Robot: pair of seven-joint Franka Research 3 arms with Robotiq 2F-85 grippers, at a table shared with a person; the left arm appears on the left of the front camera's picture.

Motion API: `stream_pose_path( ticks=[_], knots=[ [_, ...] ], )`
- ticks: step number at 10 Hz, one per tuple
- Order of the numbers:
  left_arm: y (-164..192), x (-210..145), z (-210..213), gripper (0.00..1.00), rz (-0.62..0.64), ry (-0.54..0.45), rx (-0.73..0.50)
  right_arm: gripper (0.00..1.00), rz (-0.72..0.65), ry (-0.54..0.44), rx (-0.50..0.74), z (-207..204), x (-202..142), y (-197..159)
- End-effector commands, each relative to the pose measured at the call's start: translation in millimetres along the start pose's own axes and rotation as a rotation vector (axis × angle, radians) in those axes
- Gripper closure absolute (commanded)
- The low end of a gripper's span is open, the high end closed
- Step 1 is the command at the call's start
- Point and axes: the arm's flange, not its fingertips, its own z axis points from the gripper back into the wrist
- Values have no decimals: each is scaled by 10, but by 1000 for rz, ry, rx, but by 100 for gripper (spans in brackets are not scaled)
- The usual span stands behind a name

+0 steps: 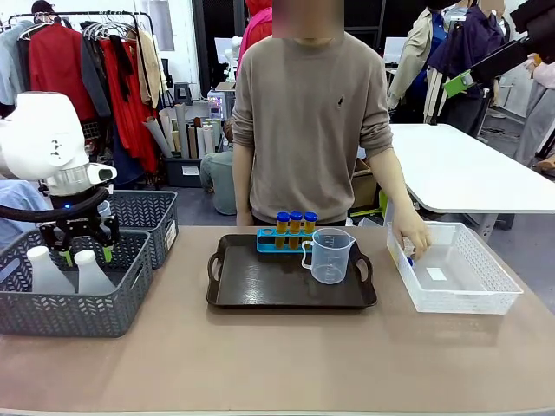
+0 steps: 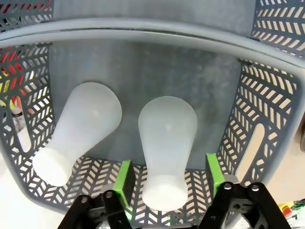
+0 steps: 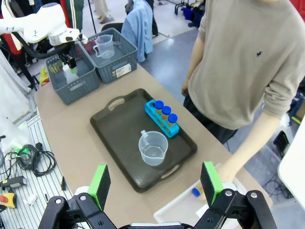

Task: Prepare the laboratory tools.
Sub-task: Pick up one Small flask and place it on the Handle tray.

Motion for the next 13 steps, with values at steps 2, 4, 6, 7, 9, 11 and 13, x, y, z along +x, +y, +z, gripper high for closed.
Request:
stream_pose_path(
  ticks=[2, 4, 6, 7, 9, 11, 13],
  knots=[
    [89, -96, -4, 91, 25, 23, -18, 0, 3, -14, 11, -5, 4, 5],
    [88, -127, -16, 100, 39, 26, -11, 0, 3, -14, 11, -5, 4, 5],
    [153, -166, 2, 100, 56, 36, -9, 0, 3, -14, 11, -5, 4, 5],
    [147, -170, -4, 100, 60, 39, -11, 0, 3, -14, 11, -5, 4, 5],
    [105, -168, 201, 100, 35, 25, -24, 0, 3, -14, 11, -5, 4, 5],
    [94, -164, 608, 100, 22, 19, -18, 0, 3, -14, 11, -5, 4, 5],
    [91, -206, 1263, 100, -17, -21, 18, 0, 3, -14, 11, -5, 4, 5]
  ],
)
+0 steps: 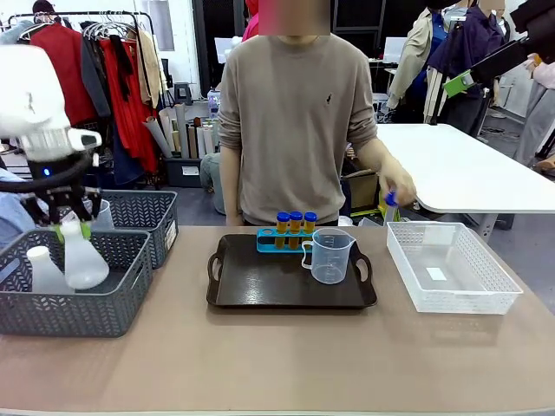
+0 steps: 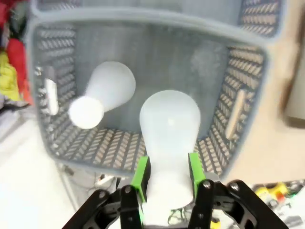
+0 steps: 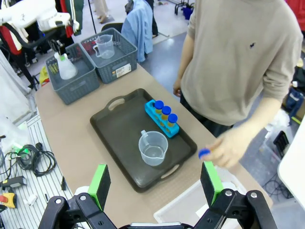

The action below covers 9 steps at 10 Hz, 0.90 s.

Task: Prepare the laboratory tools.
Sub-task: Pick up one Small flask and place it on the Handle tray.

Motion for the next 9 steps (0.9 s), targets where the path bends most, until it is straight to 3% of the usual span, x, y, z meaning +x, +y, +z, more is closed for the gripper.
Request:
stream_pose_path(
  ticks=[1, 2, 5, 9],
  knots=[
    [30, 19, 596, 100, -81, 58, 18, 0, 3, -14, 11, -5, 4, 5],
    [55, 5, 874, 100, -122, 71, 28, 0, 3, -14, 11, -5, 4, 5],
    [91, -163, 1666, 100, -159, -21, 31, 0, 3, -14, 11, -5, 4, 5],
    [-4, -293, 2231, 100, -208, -97, 42, 0, 3, -14, 11, -5, 4, 5]
  ],
)
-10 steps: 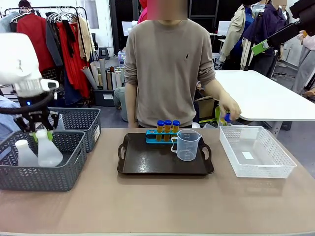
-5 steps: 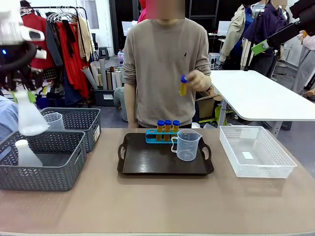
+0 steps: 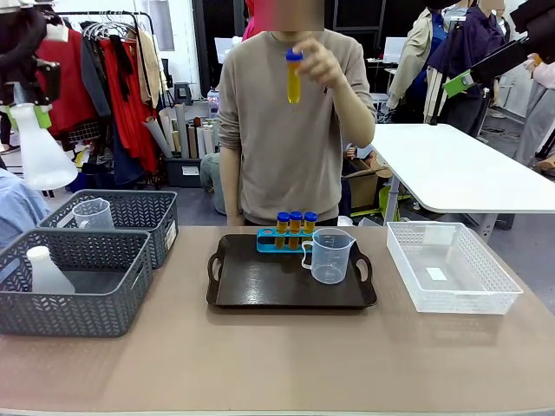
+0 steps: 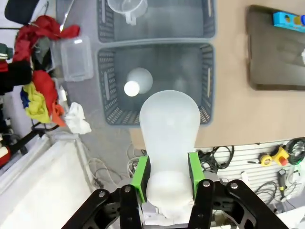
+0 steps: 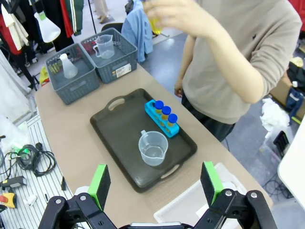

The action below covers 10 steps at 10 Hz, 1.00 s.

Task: Prepare the laboratory tools.
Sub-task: Pick up one Small flask and place it on the Handle tray.

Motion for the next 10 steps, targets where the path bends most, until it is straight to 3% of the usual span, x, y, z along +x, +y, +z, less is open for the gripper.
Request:
stream_pose_path(
  ticks=[1, 8, 10],
  knots=[
    [-41, -26, 177, 100, -46, -11, 12, 0, 3, -14, 11, -5, 4, 5],
    [-68, 24, 97, 100, -22, -5, -1, 0, 3, -14, 11, -5, 4, 5],
    [-280, -53, 589, 100, -206, 16, -13, 0, 3, -14, 11, -5, 4, 5]
  ],
)
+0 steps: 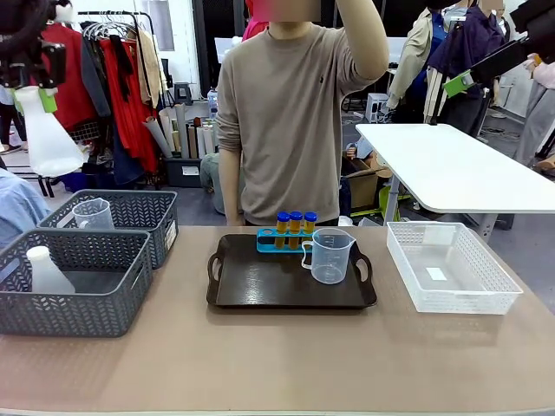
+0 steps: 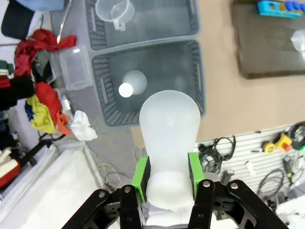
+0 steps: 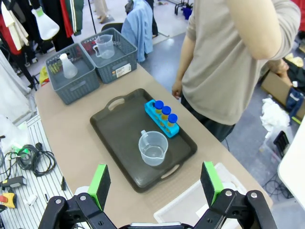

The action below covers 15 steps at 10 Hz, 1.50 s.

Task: Prepare the laboratory tools.
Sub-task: Pick up one Small flask and place it on the Handle tray.

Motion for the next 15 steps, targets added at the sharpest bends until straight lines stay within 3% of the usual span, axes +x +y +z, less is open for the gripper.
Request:
stream_pose_path(
  ticks=[1, 5, 15],
  knots=[
    [-190, -23, 572, 100, -173, -8, 14, 0, 3, -14, 11, -5, 4, 5],
    [-768, -13, 1163, 100, -359, -28, 25, 0, 3, -14, 11, -5, 4, 5],
    [-1674, 449, 858, 100, -588, -37, -68, 0, 3, -14, 11, -5, 4, 5]
  ],
)
